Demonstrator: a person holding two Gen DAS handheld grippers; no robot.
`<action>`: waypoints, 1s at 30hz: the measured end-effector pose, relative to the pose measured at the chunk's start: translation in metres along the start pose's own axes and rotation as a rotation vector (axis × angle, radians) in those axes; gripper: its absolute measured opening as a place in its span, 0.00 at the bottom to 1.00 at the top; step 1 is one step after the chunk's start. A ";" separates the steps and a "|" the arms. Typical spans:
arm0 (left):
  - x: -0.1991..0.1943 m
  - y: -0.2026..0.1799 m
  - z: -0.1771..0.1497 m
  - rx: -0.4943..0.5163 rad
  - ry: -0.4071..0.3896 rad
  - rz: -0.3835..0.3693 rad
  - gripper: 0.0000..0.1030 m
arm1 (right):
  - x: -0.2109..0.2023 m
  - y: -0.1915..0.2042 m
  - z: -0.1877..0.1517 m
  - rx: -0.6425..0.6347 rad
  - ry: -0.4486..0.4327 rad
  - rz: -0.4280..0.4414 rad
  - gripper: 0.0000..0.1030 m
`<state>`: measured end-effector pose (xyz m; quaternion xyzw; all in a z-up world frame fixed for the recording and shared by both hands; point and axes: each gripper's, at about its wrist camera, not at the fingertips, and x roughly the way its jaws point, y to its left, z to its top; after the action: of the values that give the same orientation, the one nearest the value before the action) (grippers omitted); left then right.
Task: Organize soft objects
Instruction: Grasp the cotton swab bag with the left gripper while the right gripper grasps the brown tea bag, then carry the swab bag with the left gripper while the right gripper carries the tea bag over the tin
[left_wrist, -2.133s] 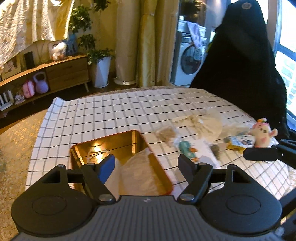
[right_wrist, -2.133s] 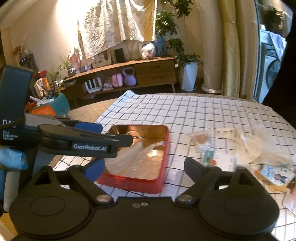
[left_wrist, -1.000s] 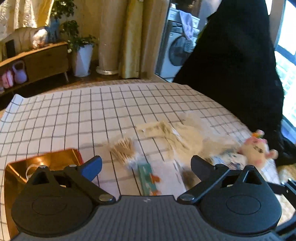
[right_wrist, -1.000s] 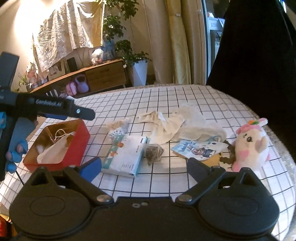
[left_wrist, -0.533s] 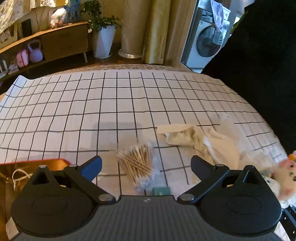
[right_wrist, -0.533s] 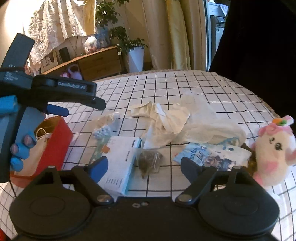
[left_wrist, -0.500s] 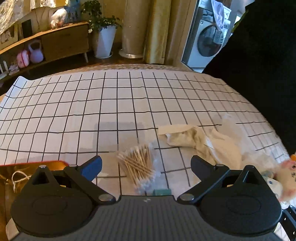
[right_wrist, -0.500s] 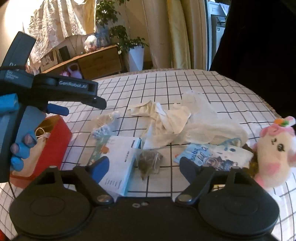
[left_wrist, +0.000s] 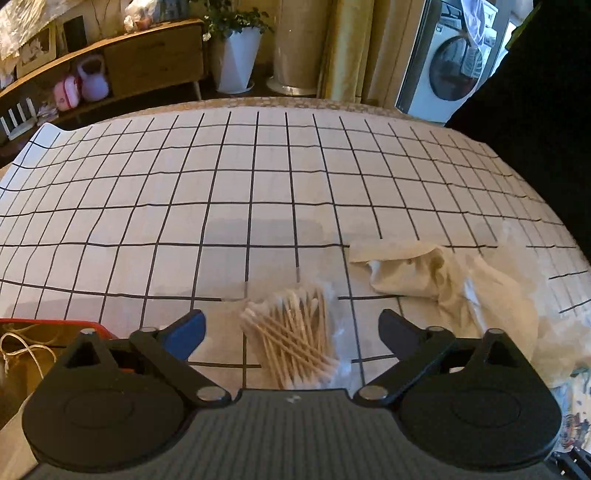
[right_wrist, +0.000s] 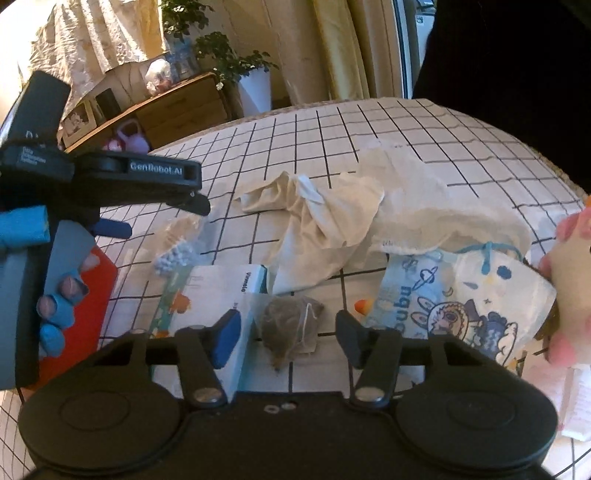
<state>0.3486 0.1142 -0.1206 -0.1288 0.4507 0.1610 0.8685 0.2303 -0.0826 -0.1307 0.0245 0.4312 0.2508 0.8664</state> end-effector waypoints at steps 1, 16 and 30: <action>0.001 -0.001 -0.001 0.013 -0.009 0.012 0.91 | 0.001 -0.001 0.000 0.005 0.001 0.001 0.47; 0.012 0.001 -0.005 -0.016 0.018 0.000 0.43 | 0.005 0.000 -0.003 0.033 -0.021 -0.014 0.14; -0.038 -0.002 -0.011 0.021 -0.043 -0.049 0.37 | -0.023 0.008 -0.005 0.030 -0.098 -0.048 0.07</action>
<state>0.3206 0.1025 -0.0952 -0.1273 0.4304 0.1377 0.8830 0.2113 -0.0870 -0.1151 0.0394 0.3926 0.2218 0.8917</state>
